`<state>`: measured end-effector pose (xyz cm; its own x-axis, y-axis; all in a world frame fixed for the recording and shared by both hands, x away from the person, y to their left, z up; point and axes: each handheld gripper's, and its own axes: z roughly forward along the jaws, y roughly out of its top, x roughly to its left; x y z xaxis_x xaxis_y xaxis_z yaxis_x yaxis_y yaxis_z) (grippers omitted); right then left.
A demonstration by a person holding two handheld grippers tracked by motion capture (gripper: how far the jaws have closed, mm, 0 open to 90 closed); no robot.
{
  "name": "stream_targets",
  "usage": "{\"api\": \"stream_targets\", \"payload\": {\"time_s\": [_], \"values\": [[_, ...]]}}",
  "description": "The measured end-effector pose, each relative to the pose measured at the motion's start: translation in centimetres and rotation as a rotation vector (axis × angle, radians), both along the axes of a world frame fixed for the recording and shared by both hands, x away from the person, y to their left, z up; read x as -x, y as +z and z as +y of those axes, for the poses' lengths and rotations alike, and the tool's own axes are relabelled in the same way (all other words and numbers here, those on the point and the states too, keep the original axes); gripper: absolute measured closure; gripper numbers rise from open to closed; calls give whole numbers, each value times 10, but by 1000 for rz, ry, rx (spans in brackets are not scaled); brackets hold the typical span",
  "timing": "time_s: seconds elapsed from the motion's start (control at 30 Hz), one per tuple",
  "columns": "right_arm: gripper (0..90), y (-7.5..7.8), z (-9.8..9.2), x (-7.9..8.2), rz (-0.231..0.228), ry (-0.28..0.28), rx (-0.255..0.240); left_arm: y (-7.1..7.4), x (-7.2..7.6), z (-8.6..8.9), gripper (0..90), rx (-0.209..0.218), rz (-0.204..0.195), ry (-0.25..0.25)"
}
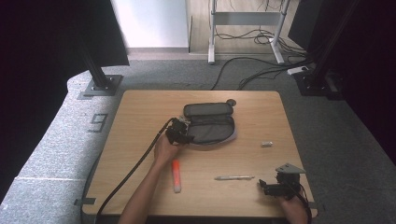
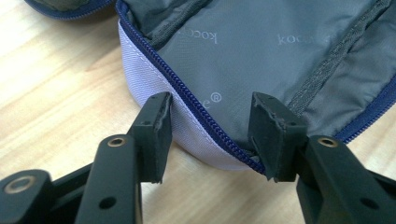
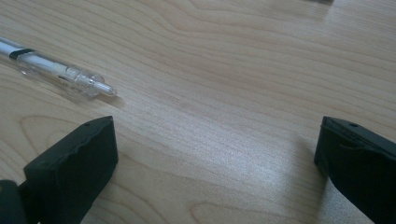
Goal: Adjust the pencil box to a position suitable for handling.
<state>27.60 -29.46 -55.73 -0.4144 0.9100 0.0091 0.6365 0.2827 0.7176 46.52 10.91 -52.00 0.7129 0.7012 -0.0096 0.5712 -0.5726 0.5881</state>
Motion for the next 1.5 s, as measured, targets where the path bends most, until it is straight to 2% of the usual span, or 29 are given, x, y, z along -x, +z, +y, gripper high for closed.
{"api": "stream_targets", "payload": {"time_s": [0.1,0.83,1.5], "values": [[0,0,0,0,2,1,1,1,8,-4,475,-20,0,-12],[0,0,0,0,3,-1,-1,3,49,-16,467,-33,21,-46],[0,0,0,0,3,-1,-1,2,88,-27,445,-7,34,-84]]}}
